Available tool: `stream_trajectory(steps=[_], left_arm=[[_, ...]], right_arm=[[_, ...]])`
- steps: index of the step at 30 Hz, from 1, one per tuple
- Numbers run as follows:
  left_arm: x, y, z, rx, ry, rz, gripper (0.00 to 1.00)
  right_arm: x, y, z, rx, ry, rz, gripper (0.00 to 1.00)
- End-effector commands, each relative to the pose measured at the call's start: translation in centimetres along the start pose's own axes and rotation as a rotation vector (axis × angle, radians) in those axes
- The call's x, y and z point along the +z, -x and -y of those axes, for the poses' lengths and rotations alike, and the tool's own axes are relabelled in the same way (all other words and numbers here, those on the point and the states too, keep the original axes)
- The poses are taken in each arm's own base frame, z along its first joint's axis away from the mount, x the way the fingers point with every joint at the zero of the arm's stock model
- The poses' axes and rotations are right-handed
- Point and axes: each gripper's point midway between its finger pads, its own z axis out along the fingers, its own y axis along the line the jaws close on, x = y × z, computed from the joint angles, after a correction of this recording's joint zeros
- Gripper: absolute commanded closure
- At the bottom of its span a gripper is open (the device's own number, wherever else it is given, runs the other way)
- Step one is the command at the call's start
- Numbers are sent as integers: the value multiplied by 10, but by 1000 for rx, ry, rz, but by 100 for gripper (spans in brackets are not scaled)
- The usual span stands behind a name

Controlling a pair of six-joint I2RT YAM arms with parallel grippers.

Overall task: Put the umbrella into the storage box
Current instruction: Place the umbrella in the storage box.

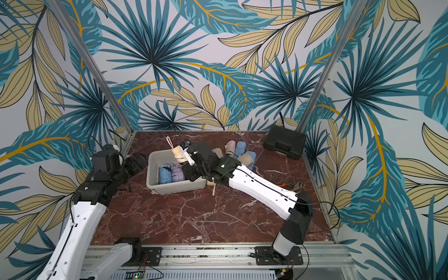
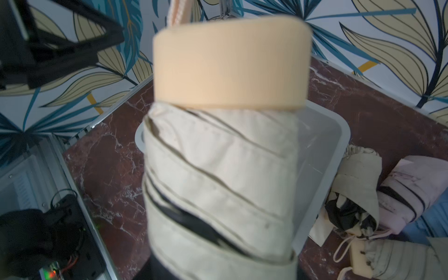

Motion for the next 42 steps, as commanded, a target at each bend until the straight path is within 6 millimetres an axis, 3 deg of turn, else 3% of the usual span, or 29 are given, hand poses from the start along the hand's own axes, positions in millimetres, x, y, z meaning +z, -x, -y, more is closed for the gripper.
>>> stream_trajectory(steps=[1,7,11,16,21,32,36,42], left_arm=[[5,-8,0,-8,-28,-28,1],[15,-20,7,55,-100,-54,14],[20,-22,3,87,-91,-54,16],[27,-25,0,115,-85,-57,17],[29,-28,9,118,-169,-28,23],[27,-32,-16,40,-88,38,23],[31,-38,-19,31,-86,21,28],[36,-46,-23,18,-90,2,32]], right_arm=[[16,3,5,258,-60,-14,81],[66,4,10,368,-132,-30,81],[82,3,23,357,-220,-24,81],[98,-12,36,326,-303,-68,81],[97,-17,45,278,-365,-112,80],[97,-20,50,250,-373,-153,78],[106,-35,59,270,-396,-195,78],[123,-41,77,304,-421,-214,78]])
